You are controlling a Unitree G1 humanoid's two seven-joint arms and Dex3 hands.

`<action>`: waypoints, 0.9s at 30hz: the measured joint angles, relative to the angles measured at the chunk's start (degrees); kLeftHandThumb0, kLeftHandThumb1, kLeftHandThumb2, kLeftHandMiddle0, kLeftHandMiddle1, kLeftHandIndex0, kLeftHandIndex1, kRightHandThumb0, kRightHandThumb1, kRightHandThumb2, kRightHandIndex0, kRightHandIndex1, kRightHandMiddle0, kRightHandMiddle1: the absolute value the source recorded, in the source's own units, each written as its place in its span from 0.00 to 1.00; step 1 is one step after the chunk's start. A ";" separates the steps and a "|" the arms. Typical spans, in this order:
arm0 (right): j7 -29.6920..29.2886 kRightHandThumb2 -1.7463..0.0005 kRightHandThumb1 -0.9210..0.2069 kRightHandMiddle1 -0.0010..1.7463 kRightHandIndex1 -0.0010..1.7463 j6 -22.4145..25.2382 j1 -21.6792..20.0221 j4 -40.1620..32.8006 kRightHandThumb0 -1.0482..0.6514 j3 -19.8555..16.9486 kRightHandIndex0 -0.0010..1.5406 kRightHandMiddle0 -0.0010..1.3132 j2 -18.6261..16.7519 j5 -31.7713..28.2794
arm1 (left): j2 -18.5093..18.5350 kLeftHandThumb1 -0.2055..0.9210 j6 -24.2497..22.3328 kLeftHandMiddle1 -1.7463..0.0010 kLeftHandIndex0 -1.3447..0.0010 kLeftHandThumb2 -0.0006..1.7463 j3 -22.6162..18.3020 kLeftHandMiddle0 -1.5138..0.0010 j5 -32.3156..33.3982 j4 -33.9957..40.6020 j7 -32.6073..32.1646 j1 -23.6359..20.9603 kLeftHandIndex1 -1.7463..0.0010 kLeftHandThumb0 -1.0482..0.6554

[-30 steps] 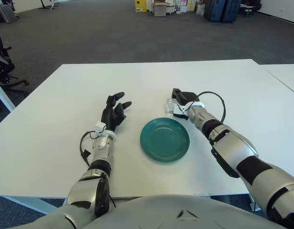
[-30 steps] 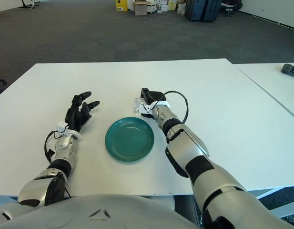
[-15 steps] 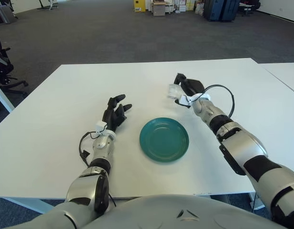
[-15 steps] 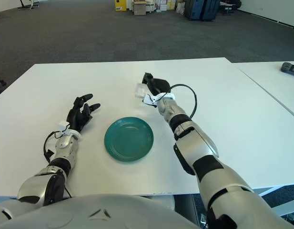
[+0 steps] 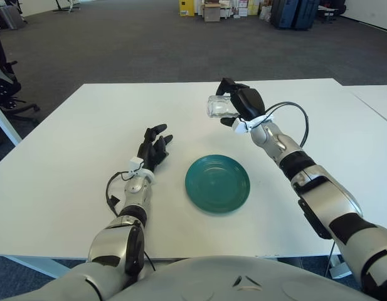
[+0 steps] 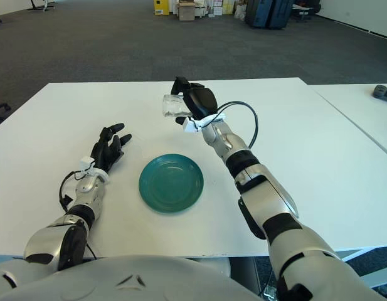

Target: Put the bottle into the plate.

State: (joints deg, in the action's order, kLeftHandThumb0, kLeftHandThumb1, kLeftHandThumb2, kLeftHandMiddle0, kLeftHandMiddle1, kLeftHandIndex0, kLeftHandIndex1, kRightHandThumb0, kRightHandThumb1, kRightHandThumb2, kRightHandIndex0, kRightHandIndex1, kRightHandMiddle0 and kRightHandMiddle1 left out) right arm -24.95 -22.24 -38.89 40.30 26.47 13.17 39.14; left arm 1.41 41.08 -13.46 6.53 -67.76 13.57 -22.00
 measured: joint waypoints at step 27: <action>19.74 0.04 0.84 1.00 0.95 4.45 19.36 -26.92 0.62 -0.21 0.58 0.49 0.46 -2.90 | 0.03 1.00 -4.35 0.92 1.00 0.45 2.19 0.77 -2.42 0.10 -5.56 -0.57 0.50 0.17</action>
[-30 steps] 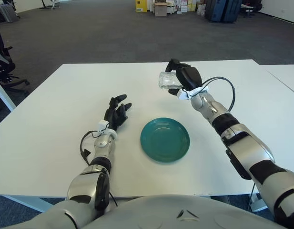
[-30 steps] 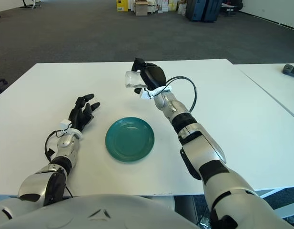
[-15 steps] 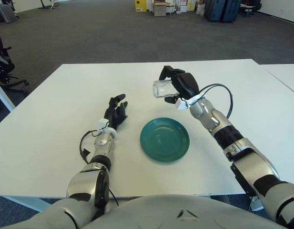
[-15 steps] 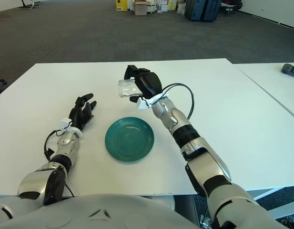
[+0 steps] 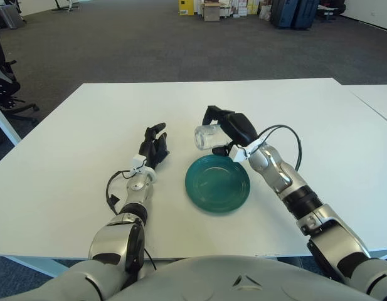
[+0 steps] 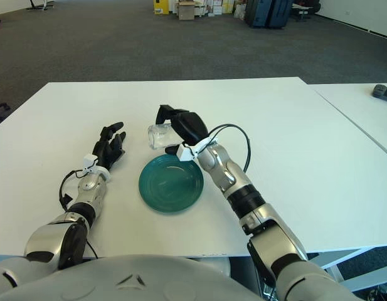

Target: Put the bottle into the plate.

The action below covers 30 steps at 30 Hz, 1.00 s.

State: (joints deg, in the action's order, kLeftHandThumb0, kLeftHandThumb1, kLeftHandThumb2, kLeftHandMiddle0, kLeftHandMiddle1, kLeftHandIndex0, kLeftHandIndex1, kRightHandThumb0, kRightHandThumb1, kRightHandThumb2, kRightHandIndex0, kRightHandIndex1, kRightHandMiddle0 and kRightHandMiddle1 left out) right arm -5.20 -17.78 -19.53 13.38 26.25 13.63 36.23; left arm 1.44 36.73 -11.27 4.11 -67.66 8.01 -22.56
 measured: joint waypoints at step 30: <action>12.69 0.05 0.82 1.00 0.97 1.11 11.14 -6.63 0.62 0.49 0.56 0.47 2.00 -0.83 | -0.26 1.00 -2.65 0.96 1.00 0.51 1.04 0.80 -0.55 0.17 -1.87 -0.51 0.53 0.18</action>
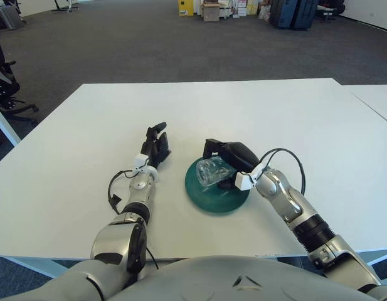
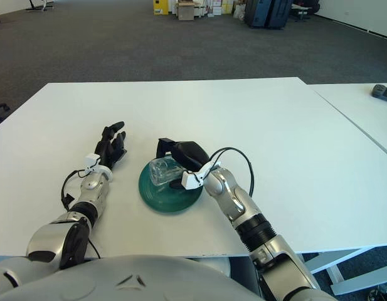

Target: Put the bottle into the plate.

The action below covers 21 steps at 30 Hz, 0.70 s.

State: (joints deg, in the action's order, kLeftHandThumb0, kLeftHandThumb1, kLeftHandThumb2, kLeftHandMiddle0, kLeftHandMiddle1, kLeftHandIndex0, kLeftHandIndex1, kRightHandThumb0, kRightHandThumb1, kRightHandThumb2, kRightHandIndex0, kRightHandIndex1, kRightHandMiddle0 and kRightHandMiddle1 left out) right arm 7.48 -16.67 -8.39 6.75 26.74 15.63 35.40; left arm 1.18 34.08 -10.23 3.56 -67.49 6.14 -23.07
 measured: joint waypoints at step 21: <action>0.98 0.25 0.54 0.95 1.00 -4.87 -0.93 2.76 0.61 0.79 0.41 0.33 1.41 0.74 | 0.02 1.00 0.55 0.97 1.00 0.51 0.21 0.78 0.01 -0.12 -0.67 0.05 0.53 0.18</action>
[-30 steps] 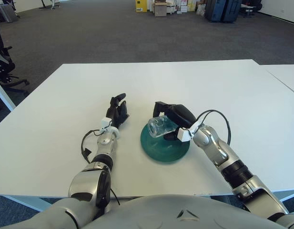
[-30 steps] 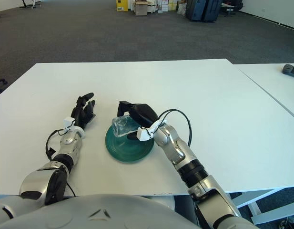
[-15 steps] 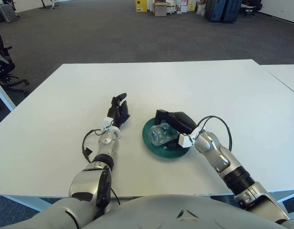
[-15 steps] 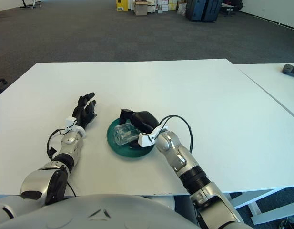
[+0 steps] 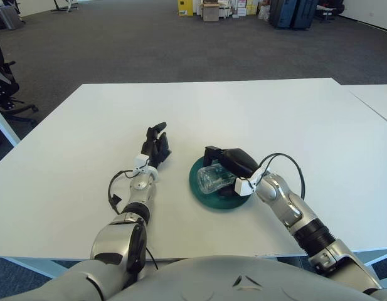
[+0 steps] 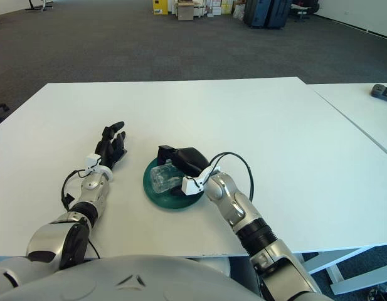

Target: Put the bottle into the plate.

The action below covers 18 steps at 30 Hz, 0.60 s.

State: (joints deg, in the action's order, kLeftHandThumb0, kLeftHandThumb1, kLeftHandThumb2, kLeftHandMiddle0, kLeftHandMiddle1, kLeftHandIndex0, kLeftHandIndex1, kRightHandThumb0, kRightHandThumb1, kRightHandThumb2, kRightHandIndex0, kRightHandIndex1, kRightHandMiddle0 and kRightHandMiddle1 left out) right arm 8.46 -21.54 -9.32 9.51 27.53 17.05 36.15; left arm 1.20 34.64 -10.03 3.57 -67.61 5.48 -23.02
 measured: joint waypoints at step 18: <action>-4.04 0.85 0.03 0.69 0.59 -12.10 -4.01 5.87 0.04 1.02 0.02 0.00 2.40 1.73 | -0.03 1.00 -1.22 0.98 1.00 0.47 -0.20 0.78 0.64 0.69 0.19 0.00 0.53 0.19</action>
State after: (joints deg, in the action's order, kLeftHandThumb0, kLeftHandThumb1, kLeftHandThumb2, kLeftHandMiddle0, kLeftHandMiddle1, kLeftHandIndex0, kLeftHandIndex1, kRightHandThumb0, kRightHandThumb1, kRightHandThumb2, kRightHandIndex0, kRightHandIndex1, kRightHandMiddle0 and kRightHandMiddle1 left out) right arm 4.42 -33.64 -13.33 15.39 28.55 19.45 37.88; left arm 1.16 33.42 -10.22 4.21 -66.92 5.66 -23.01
